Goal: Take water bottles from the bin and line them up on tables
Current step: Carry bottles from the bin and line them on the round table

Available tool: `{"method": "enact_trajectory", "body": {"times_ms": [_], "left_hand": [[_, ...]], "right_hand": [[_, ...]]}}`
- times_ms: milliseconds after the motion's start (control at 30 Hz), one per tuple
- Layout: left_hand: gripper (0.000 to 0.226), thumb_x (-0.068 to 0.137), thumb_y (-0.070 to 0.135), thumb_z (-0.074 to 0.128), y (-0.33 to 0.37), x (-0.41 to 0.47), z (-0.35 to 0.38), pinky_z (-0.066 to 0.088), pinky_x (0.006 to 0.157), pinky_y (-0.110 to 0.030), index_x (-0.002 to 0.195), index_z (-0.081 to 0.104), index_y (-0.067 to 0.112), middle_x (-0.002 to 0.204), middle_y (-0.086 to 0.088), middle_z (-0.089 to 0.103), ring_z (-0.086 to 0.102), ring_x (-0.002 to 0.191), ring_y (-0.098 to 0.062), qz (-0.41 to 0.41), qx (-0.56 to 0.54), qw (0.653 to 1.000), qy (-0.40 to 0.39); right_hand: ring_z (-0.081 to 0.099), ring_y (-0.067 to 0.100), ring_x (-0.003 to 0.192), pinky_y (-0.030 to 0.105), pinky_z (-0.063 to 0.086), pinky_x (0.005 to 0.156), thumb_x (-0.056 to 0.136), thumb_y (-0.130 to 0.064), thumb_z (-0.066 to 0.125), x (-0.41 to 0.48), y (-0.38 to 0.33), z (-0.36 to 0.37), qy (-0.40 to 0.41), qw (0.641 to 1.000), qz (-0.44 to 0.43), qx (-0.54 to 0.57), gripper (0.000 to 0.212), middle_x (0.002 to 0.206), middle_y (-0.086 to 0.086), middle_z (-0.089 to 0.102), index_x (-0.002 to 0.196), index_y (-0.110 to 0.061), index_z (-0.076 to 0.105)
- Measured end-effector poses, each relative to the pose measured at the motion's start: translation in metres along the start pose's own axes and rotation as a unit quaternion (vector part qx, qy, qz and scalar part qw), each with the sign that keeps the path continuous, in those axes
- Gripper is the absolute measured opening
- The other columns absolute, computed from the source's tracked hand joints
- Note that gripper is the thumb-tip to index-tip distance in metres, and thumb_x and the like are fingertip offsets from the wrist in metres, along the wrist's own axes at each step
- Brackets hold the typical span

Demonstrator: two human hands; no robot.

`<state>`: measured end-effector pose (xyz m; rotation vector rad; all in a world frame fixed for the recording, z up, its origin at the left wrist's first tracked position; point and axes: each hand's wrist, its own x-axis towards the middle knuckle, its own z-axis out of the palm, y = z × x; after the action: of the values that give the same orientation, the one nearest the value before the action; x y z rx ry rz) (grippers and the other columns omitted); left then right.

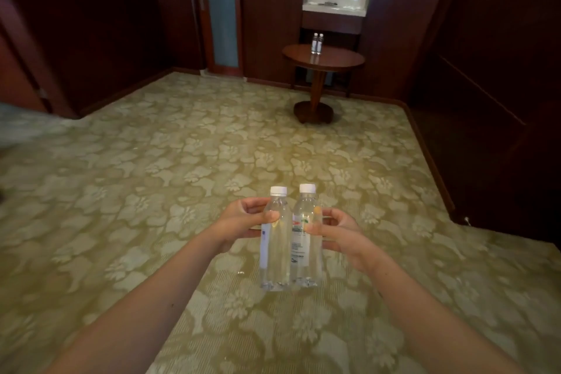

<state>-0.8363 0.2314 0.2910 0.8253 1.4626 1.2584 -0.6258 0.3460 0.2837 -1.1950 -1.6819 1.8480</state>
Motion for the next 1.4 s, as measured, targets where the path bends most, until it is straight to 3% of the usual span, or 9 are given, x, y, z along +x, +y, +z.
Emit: {"method": "enact_trajectory", "body": {"times_ms": [167,333,467,667,933,1067,1233,1400], "left_hand": [[0.077,0.054,0.037,0.087,0.025,0.082,0.013,0.057,0.084,-0.034,0.125,0.063,0.021,0.114,0.005,0.073,0.070,0.104,-0.013,0.017,-0.007,0.999,0.031],[0.052,0.073,0.022,0.082,0.056,0.158,0.017,0.057,0.076,-0.027,0.121,0.064,0.023,0.109,0.006,0.074,0.071,0.100,-0.011,0.025,-0.014,0.999,0.038],[0.047,0.077,0.018,0.080,0.076,0.229,0.003,0.058,0.077,-0.028,0.120,0.064,0.024,0.110,0.006,0.074,0.071,0.100,-0.010,0.025,-0.008,0.999,0.033],[0.067,0.062,0.029,0.084,0.109,0.356,-0.032,0.057,0.076,-0.027,0.125,0.062,0.019,0.113,0.004,0.073,0.070,0.102,-0.012,0.026,0.012,1.000,-0.007],[0.043,0.075,0.019,0.080,0.172,0.518,-0.076,0.056,0.068,-0.021,0.114,0.063,0.028,0.106,0.009,0.074,0.071,0.094,-0.004,0.033,0.050,0.997,-0.056],[0.042,0.076,0.018,0.080,0.185,0.587,-0.088,0.057,0.072,-0.024,0.113,0.064,0.028,0.107,0.009,0.074,0.071,0.096,-0.006,0.028,0.051,0.996,-0.065],[0.043,0.076,0.018,0.080,0.205,0.676,-0.095,0.058,0.071,-0.024,0.115,0.064,0.027,0.108,0.009,0.074,0.071,0.097,-0.007,0.027,0.046,0.996,-0.069],[0.050,0.075,0.021,0.081,0.224,0.780,-0.097,0.058,0.079,-0.029,0.121,0.062,0.025,0.111,0.008,0.073,0.070,0.102,-0.009,0.038,0.035,0.997,-0.054]], "right_hand": [[0.073,0.017,0.094,0.027,0.058,0.071,0.073,-0.013,0.085,0.073,-0.038,-0.047,-0.032,0.999,-0.022,-0.011,0.048,0.109,0.006,0.073,0.115,-0.016,0.062],[0.074,0.016,0.090,0.026,0.058,0.069,0.073,-0.012,0.085,0.146,-0.071,-0.078,-0.031,0.999,-0.029,-0.011,0.049,0.109,0.006,0.073,0.116,-0.014,0.061],[0.073,0.017,0.093,0.030,0.059,0.074,0.073,-0.013,0.085,0.212,-0.094,-0.094,-0.024,0.999,-0.036,-0.008,0.049,0.109,0.006,0.072,0.116,-0.015,0.060],[0.074,0.019,0.092,0.037,0.060,0.081,0.073,-0.011,0.085,0.324,-0.125,-0.105,0.023,0.999,-0.038,0.009,0.047,0.101,0.004,0.074,0.113,-0.014,0.062],[0.073,0.015,0.090,0.029,0.058,0.075,0.073,-0.014,0.085,0.462,-0.184,-0.114,0.075,0.995,-0.055,0.037,0.047,0.101,0.000,0.074,0.113,-0.017,0.060],[0.073,0.016,0.094,0.029,0.057,0.075,0.071,-0.017,0.086,0.524,-0.200,-0.128,0.093,0.994,-0.048,0.038,0.051,0.103,0.000,0.074,0.116,-0.017,0.062],[0.072,0.019,0.099,0.039,0.059,0.089,0.068,-0.019,0.089,0.612,-0.222,-0.158,0.100,0.994,-0.040,0.037,0.054,0.107,0.001,0.074,0.115,-0.018,0.062],[0.072,0.018,0.098,0.038,0.059,0.087,0.070,-0.018,0.087,0.713,-0.254,-0.199,0.079,0.996,-0.048,0.019,0.052,0.105,0.001,0.074,0.116,-0.018,0.062]]}}
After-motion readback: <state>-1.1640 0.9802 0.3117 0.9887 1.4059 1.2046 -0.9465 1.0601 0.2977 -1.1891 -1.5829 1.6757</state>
